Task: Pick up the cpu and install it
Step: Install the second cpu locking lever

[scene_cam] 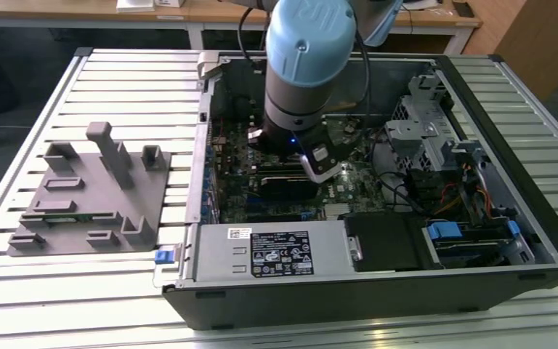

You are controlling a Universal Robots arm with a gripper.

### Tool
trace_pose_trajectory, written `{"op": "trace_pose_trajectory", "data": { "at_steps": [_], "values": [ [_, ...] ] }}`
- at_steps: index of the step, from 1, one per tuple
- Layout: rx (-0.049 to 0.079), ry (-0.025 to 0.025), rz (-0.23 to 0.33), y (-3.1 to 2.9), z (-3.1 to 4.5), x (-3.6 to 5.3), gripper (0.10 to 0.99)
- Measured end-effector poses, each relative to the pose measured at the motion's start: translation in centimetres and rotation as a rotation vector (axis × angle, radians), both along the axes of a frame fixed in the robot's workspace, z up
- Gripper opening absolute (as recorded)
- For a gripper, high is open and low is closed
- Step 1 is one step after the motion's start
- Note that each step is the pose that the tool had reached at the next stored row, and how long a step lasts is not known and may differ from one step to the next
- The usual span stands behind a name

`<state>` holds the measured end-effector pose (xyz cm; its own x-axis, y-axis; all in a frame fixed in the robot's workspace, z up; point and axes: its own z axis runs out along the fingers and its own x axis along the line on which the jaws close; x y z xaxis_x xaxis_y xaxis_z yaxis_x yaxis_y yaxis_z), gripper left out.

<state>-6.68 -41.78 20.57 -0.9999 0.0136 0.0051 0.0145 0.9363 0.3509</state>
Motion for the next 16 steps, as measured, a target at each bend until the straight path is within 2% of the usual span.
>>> {"op": "trace_pose_trajectory", "data": {
  "at_steps": [7, 16],
  "values": [
    [0.007, -0.0001, 0.000, -0.07, -0.84, -0.33, 0.122],
    [0.034, -0.0028, 0.000, -0.06, -1.67, -0.75, 0.122]
  ]
}}
